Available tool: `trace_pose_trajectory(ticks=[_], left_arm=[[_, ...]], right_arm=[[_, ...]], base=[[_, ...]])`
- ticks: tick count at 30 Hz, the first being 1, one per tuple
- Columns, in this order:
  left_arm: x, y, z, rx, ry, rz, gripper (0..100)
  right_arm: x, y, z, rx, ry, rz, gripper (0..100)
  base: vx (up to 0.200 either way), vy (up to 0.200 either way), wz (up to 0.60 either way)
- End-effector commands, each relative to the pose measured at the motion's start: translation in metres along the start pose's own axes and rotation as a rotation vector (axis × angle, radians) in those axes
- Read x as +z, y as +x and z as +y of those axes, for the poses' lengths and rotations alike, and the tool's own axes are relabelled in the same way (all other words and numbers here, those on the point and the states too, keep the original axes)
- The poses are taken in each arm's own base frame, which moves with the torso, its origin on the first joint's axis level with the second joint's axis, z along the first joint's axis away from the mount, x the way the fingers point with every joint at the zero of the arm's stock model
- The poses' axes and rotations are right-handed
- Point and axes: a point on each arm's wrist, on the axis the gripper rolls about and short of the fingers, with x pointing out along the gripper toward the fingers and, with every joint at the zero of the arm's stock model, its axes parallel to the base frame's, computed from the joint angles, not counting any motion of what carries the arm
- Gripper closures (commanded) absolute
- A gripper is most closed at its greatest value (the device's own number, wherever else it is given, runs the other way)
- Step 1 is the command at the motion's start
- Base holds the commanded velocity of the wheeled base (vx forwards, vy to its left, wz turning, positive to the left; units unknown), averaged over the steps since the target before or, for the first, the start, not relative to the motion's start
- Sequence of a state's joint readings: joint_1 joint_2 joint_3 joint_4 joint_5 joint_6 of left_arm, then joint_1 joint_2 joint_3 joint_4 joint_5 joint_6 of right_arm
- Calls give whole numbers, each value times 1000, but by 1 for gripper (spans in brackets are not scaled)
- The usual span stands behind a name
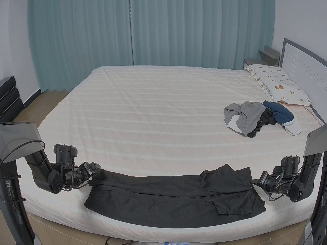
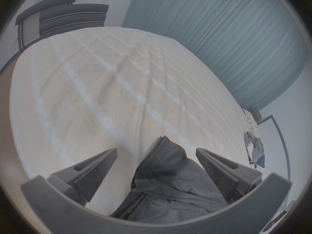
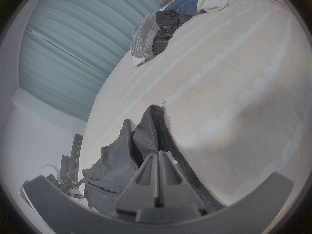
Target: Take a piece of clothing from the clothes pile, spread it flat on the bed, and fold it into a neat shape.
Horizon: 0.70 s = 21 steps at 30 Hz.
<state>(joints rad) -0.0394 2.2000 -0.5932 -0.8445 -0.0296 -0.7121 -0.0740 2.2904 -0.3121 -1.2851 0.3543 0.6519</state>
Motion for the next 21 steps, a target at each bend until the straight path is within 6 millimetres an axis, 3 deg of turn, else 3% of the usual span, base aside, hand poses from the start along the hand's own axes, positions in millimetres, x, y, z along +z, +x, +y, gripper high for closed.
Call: trace_pose_trajectory(ticks=[1,9,15,16,21], left_arm=[[1,-6,-2,-14,-2,-4,0],[-25,-17,15,26,-29,74,0],[-29,-20,6,-53,-73,49,0],[-30,-19,5,-59,-68,49,100],[-39,-13,2,-57,-45,60,100]], right_arm=[[-1,0,0,-1,0,4,100],[-3,1,0,2,5,11,100],[-3,2,1,2,6,12,100],[-3,2,1,2,6,12,100],[-2,1,1,4,5,10,100]], base=[[0,0,0],[0,0,0],[0,0,0],[0,0,0],[0,0,0]])
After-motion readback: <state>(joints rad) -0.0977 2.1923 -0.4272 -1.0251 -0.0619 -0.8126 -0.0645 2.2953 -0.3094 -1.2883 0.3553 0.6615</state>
